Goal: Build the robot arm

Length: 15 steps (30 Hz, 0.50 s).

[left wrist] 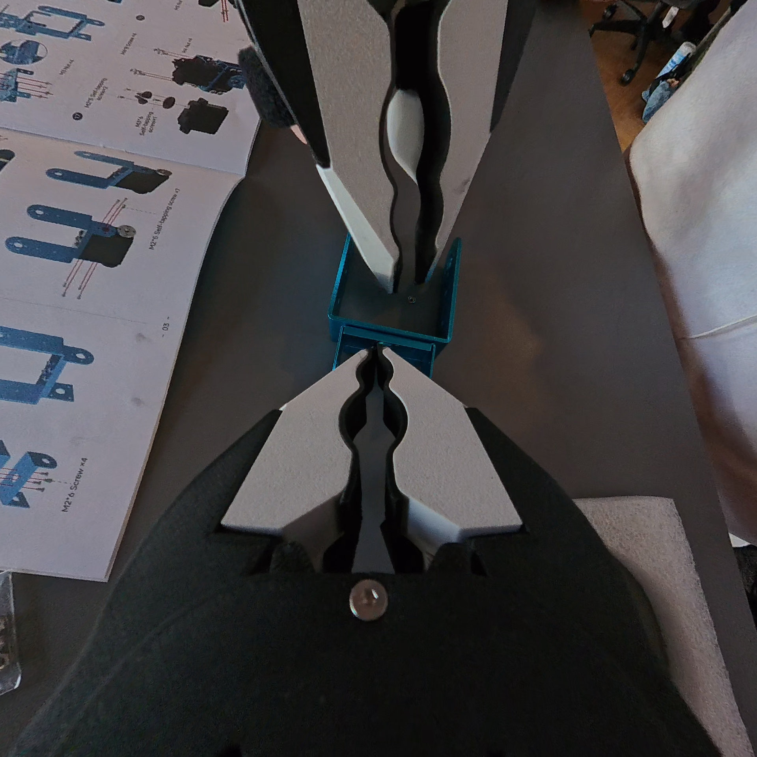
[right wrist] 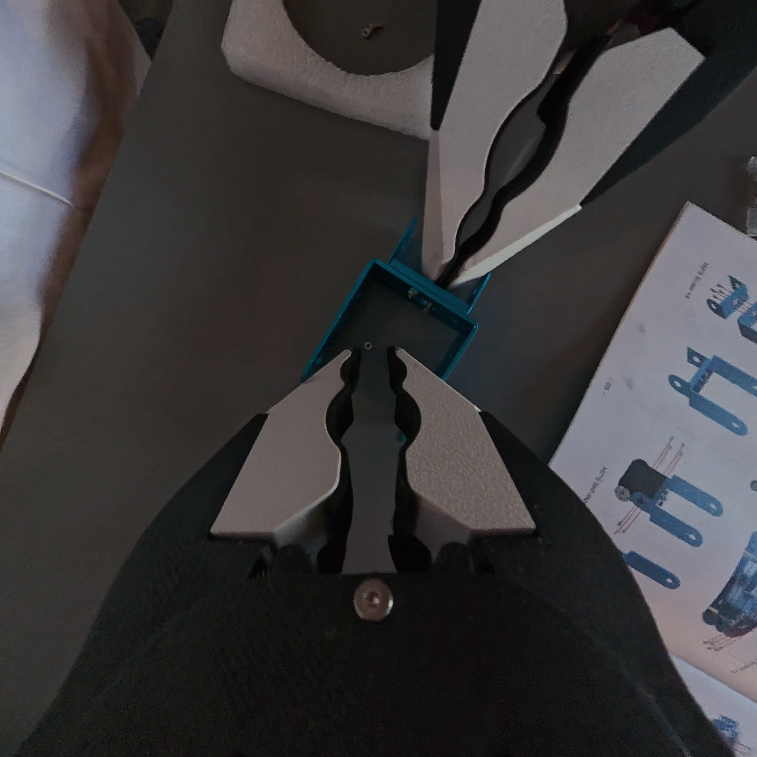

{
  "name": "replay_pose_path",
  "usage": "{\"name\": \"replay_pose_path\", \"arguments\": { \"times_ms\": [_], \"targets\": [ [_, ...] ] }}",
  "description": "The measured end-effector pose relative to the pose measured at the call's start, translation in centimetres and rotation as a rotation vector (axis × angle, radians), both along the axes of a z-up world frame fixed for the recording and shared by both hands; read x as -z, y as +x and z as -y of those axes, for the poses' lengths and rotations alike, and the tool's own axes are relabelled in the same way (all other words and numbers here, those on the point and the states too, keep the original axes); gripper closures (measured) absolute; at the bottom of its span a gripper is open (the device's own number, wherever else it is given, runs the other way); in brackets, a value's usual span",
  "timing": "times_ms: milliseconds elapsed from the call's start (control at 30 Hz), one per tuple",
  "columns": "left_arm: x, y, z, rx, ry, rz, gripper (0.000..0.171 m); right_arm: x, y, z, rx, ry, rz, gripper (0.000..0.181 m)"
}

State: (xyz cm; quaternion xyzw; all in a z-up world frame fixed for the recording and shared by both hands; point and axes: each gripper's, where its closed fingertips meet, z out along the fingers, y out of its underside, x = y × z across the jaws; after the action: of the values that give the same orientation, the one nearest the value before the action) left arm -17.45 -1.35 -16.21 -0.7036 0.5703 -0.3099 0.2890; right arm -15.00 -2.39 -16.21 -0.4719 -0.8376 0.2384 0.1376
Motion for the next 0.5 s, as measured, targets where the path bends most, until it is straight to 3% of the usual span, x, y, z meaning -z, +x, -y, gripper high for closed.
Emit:
{"name": "replay_pose_path", "arguments": {
  "times_ms": [133,500],
  "targets": [
    [0.1,0.0,0.1,0.003,-0.004,-0.004,0.171,0.1,0.1,-0.4,-0.079,0.096,0.073,0.17],
    [0.3,0.1,0.1,0.01,-0.006,-0.013,0.171,1.0,0.1,0.7,-0.191,0.16,0.172,0.174]
  ]
}}
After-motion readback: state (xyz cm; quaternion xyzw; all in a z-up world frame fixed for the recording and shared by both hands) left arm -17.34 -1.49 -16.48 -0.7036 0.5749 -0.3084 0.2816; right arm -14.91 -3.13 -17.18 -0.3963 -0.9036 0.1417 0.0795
